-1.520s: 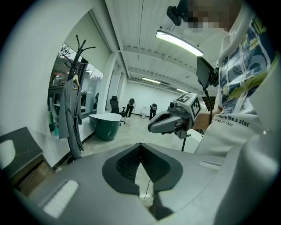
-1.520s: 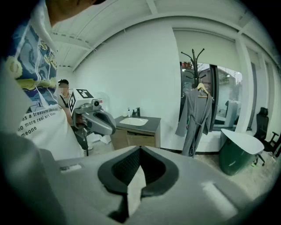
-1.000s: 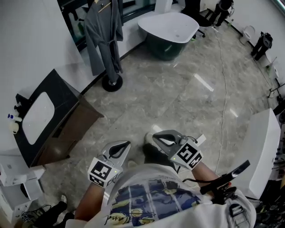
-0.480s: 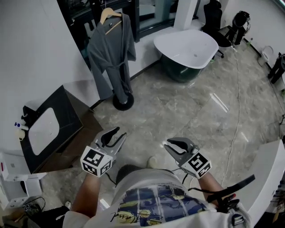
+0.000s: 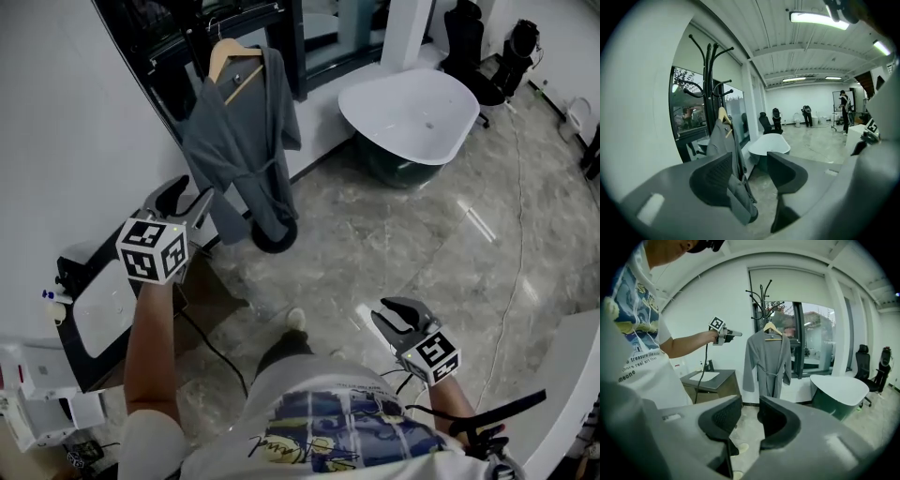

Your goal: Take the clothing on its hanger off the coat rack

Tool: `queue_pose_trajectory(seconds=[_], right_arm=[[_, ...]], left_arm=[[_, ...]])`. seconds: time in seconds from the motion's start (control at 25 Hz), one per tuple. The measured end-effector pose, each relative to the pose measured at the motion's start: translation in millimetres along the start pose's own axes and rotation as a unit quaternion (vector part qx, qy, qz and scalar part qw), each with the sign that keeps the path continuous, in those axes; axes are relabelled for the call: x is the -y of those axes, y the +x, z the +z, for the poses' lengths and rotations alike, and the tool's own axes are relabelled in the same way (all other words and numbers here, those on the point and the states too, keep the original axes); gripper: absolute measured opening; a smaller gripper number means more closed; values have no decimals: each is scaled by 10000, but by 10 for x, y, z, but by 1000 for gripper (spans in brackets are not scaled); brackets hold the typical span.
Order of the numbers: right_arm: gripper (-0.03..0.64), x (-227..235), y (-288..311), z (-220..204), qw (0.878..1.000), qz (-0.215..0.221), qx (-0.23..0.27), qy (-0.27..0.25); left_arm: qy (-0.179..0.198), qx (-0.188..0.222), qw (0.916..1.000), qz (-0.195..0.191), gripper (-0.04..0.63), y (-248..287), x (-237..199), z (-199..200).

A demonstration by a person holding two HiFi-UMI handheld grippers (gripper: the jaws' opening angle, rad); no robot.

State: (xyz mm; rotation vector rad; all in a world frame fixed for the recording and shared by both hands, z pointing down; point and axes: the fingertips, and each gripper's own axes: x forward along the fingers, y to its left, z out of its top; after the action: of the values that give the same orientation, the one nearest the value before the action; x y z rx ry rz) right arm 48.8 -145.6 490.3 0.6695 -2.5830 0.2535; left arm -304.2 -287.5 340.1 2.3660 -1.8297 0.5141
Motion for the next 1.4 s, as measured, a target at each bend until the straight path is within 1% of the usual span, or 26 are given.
queue_pose_trajectory(seconds=[0.12, 0.16, 0.24, 0.36, 0.48, 0.52, 0.6, 0.72, 0.76, 0.92, 1.04, 1.2, 1.4], right_arm=[[118, 190, 155, 184, 9995, -242, 71, 193], [118, 241, 206, 242, 9992, -297, 104, 227], [118, 323, 323, 342, 9987, -391, 166, 271], [118, 401, 504, 421, 9975, -497, 244, 443], [118, 454, 632, 457, 9964, -615, 202, 547], [118, 471, 655, 461, 9960, -660, 188, 578], [118, 510, 677, 461, 9947, -760, 194, 659], [118, 571, 662, 443, 9925, -937, 220, 754], [118, 587, 650, 435, 9918, -994, 228, 775], [118, 600, 587, 393, 9896, -1153, 229, 825], [118, 577, 559, 342, 9894, -1142, 253, 861], [118, 533, 495, 290, 9896, -1095, 232, 904], [118, 504, 359, 266, 9893, -1086, 302, 923]], left_arm=[[44, -111, 9999, 73, 265, 437, -493, 268], [40, -164, 9998, 74, 282, 583, -633, 337], [49, -315, 9995, 51, 295, 866, -876, 424], [11, -583, 9983, -49, 311, 1242, -1134, 437], [-131, -829, 9959, -324, 310, 1536, -1251, 369], [-153, -921, 9947, -426, 295, 1612, -1266, 333], [-171, -1102, 9918, -633, 232, 1724, -1266, 250], [-240, -1218, 9874, -985, 38, 1807, -1205, 175], [-232, -1216, 9865, -1074, 23, 1820, -1183, 172], [-259, -1097, 9864, -1198, 14, 1806, -1134, 181], [-306, -995, 9872, -1212, 11, 1750, -1125, 227], [-390, -891, 9862, -1340, 11, 1711, -1009, 407], [-286, -759, 9862, -1442, 11, 1717, -836, 660]])
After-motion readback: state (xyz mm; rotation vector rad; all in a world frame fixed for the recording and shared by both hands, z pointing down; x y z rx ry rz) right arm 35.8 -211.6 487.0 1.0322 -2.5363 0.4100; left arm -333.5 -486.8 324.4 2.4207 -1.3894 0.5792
